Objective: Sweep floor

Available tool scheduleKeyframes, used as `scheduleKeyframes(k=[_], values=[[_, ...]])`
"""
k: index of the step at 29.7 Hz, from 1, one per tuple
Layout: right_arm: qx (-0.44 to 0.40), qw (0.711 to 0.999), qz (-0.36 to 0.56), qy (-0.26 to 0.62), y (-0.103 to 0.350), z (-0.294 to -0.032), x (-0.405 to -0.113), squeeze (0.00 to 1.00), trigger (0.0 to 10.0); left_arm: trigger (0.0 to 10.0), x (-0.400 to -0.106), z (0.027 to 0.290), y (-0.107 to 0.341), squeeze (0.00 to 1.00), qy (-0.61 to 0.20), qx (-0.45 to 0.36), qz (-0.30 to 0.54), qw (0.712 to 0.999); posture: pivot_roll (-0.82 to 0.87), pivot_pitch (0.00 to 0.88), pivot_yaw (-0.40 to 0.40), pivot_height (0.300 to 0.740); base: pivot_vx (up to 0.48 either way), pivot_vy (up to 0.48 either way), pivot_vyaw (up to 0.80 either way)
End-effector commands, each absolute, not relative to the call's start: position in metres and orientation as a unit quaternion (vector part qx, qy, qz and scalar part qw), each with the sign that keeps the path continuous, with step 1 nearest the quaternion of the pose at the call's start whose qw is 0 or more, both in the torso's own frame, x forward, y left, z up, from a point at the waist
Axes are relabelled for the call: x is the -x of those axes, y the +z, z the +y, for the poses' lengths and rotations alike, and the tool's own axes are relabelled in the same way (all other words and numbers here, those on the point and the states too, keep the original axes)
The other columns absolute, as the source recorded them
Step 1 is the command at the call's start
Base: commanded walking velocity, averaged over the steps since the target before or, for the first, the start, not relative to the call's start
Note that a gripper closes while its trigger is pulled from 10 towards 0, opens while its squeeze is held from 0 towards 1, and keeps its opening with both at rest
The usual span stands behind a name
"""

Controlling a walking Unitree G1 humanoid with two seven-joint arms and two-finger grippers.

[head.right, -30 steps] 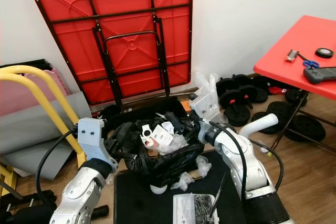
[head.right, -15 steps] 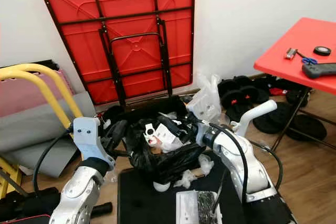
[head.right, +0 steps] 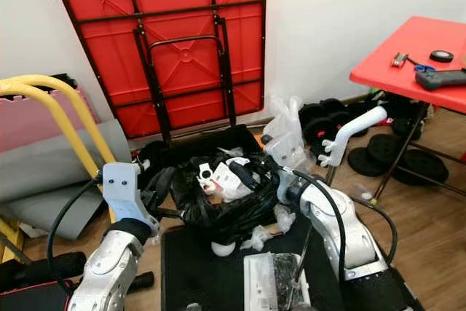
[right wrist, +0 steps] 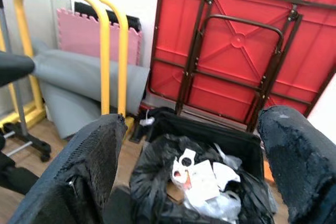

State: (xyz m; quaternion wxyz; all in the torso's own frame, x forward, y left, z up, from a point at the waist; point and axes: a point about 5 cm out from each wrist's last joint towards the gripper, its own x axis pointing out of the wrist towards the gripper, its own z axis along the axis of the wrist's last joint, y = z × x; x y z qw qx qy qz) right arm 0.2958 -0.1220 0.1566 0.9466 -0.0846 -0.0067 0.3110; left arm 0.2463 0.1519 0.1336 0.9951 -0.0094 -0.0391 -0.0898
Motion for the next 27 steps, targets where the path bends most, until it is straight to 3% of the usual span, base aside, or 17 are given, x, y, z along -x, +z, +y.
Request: scheduleKeyframes(k=[1, 11, 15, 27], values=[[0.089, 0.949, 0.004, 0.304, 0.154, -0.125, -0.298, 0.00, 10.0, 10.0, -0.247, 0.154, 0.130, 0.00, -0.073, 0.006, -0.027, 0.997, -0.11, 0.000, -0.004, 0.630, 0.000, 0.000, 0.00], [0.118, 0.950, 0.012, 0.288, 0.149, -0.130, -0.300, 0.00, 10.0, 10.0, -0.247, 0.152, 0.131, 0.00, -0.076, -0.001, -0.028, 0.997, -0.11, 0.000, -0.006, 0.605, 0.000, 0.000, 0.00], [0.141, 0.961, 0.029, 0.234, 0.145, -0.145, -0.309, 0.00, 10.0, 10.0, -0.247, 0.150, 0.133, 0.00, -0.084, -0.022, -0.033, 0.996, -0.11, 0.000, -0.005, 0.585, 0.000, 0.000, 0.00], [0.162, 0.968, 0.044, 0.184, 0.140, -0.162, -0.315, 0.00, 10.0, 10.0, -0.247, 0.149, 0.134, 0.00, -0.088, -0.030, -0.034, 0.995, -0.11, 0.000, -0.007, 0.550, 0.000, 0.000, 0.00]])
